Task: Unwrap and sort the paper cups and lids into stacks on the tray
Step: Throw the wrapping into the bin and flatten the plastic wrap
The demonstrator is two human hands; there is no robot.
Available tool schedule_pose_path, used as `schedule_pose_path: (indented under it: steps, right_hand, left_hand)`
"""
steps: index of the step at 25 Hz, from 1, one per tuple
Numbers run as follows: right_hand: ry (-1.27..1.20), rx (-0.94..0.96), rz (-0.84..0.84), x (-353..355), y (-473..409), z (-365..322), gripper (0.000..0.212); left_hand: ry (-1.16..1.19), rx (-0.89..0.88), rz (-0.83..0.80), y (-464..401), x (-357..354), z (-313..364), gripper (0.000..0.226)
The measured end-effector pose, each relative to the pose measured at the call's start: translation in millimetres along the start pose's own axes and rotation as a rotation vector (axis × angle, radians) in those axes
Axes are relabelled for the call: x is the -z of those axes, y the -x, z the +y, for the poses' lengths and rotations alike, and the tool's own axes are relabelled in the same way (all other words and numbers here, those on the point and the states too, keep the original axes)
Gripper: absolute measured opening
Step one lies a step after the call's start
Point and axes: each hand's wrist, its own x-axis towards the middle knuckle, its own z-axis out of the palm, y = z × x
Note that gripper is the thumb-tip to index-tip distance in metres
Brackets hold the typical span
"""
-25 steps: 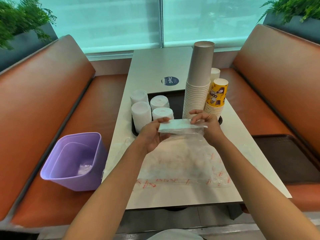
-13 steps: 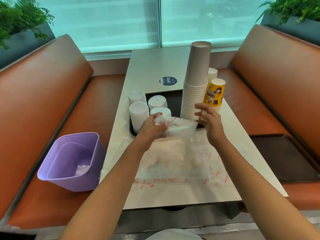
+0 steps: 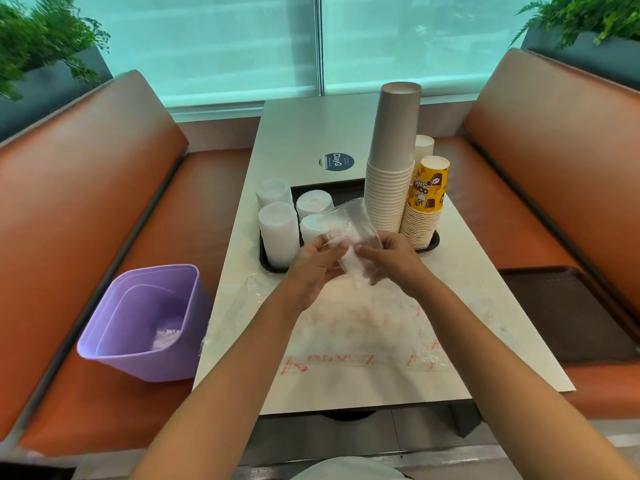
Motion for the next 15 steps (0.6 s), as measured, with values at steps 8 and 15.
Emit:
schedule_pose_path:
  steps: [8, 15]
  right_hand:
    - [-0.283, -0.535, -0.127, 14, 5, -9, 0.074]
    - [-0.353, -0.213, -0.084, 15, 6, -8, 0.022]
  left_hand:
    - [-0.721, -0.676, 0.168, 2, 2, -4, 0.024]
    - [-1.171, -1.283, -0.131, 0, 12, -23, 0.015]
